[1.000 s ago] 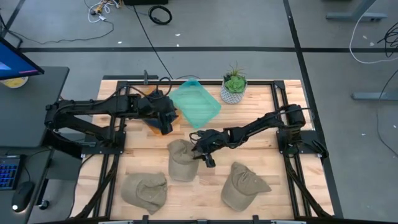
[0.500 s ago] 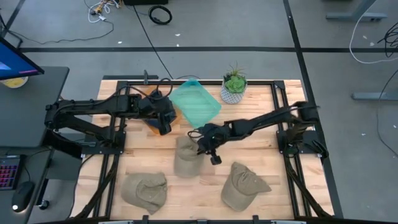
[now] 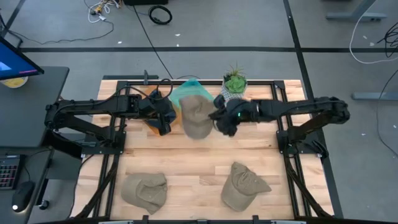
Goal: Pick & Place hat
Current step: Put the top brown cap into the blue bin
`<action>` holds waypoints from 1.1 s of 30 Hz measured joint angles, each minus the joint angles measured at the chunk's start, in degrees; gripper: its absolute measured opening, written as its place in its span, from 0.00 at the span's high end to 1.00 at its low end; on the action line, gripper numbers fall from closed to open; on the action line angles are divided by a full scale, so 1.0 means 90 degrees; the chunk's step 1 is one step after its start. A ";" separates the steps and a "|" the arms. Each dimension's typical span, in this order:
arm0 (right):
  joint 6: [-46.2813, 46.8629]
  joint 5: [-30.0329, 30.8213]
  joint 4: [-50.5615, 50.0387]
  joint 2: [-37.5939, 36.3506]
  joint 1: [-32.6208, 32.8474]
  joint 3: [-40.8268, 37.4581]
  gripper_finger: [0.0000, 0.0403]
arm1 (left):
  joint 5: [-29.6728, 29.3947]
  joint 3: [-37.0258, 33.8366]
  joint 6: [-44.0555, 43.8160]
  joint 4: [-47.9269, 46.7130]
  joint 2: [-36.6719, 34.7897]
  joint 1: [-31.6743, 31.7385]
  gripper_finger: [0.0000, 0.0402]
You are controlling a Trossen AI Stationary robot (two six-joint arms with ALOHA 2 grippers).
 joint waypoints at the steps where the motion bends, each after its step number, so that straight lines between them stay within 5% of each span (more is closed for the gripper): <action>1: -0.0325 -0.0060 -0.0013 -0.0015 -0.0191 0.0000 0.98 | 0.0000 0.0000 0.0000 0.0008 0.0000 0.0000 0.65; 10: -0.3844 -0.0970 0.0237 0.0598 -0.1800 0.0000 0.98 | 0.0000 0.0000 0.0000 0.0008 0.0000 0.0000 0.65; 17: -0.4682 -0.0942 0.1058 0.1615 -0.2171 0.0000 0.99 | 0.0000 0.0000 -0.0007 0.0008 0.0000 0.0000 0.65; 23: -0.4042 -0.1375 0.1029 0.2101 -0.2189 0.0000 0.96 | 0.0000 0.0000 -0.0032 0.0005 0.0000 0.0000 0.65; 33: -0.2440 -0.1567 0.1465 0.2204 -0.2280 0.0000 0.77 | -0.0002 0.0000 -0.0139 0.0007 0.0000 0.0000 0.65</action>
